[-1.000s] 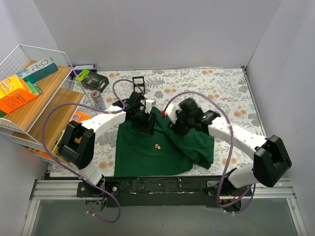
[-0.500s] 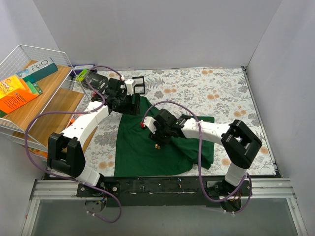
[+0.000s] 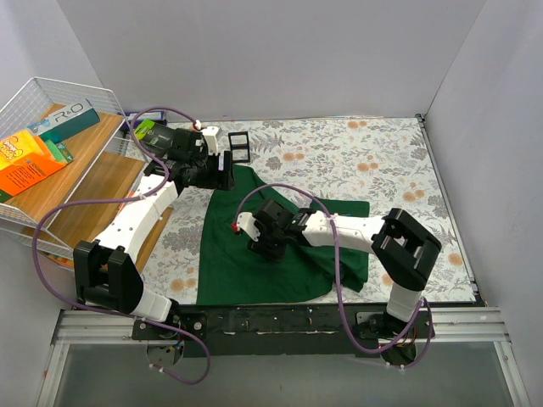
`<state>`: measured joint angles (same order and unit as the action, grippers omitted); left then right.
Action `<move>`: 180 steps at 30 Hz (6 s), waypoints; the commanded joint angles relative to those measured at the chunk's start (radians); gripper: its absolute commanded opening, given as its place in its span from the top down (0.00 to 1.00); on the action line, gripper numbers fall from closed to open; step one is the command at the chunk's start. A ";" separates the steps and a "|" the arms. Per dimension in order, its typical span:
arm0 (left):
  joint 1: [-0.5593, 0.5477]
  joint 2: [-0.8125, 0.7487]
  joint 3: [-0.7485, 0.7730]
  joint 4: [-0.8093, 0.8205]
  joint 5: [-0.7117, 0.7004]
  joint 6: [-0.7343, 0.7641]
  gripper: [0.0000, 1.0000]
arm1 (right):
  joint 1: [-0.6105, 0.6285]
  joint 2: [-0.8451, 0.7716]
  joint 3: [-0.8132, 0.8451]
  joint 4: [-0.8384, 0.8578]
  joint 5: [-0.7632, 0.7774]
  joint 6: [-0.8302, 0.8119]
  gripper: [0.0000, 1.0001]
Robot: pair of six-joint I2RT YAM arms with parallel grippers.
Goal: Remove the brooch from the garment
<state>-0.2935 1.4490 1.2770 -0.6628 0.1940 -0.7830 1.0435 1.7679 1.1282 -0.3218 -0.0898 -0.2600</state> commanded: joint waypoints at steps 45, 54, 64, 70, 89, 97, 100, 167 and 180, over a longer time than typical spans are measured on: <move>0.037 -0.196 -0.114 0.152 0.143 0.143 0.27 | -0.143 -0.054 0.146 -0.198 -0.215 -0.015 0.99; 0.027 -0.556 -0.439 0.247 0.580 0.704 0.28 | -0.324 -0.029 0.280 -0.451 -0.689 -0.031 0.99; -0.176 -0.610 -0.608 0.388 0.665 1.131 0.49 | -0.418 -0.012 0.329 -0.502 -0.956 0.034 0.99; -0.383 -0.533 -0.645 0.585 0.480 1.085 0.58 | -0.436 -0.045 0.282 -0.464 -0.967 0.076 0.99; -0.487 -0.349 -0.613 0.715 0.300 1.032 0.76 | -0.456 -0.064 0.260 -0.445 -0.975 0.107 0.99; -0.492 -0.337 -0.607 0.715 0.303 1.018 0.94 | -0.456 -0.067 0.255 -0.436 -0.969 0.120 0.99; -0.493 -0.338 -0.607 0.713 0.309 1.010 1.00 | -0.456 -0.067 0.252 -0.424 -0.959 0.131 0.99; 0.159 0.992 0.676 0.402 0.386 -0.193 0.96 | -0.882 0.047 0.686 -0.415 -0.258 0.036 0.07; 0.165 0.959 0.660 0.407 0.329 -0.220 0.75 | -0.884 0.036 0.671 -0.418 -0.257 0.027 0.07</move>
<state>-0.1387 2.4424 1.9240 -0.2470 0.5648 -1.0050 0.1593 1.8221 1.7729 -0.7368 -0.3454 -0.2176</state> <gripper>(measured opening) 0.237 0.931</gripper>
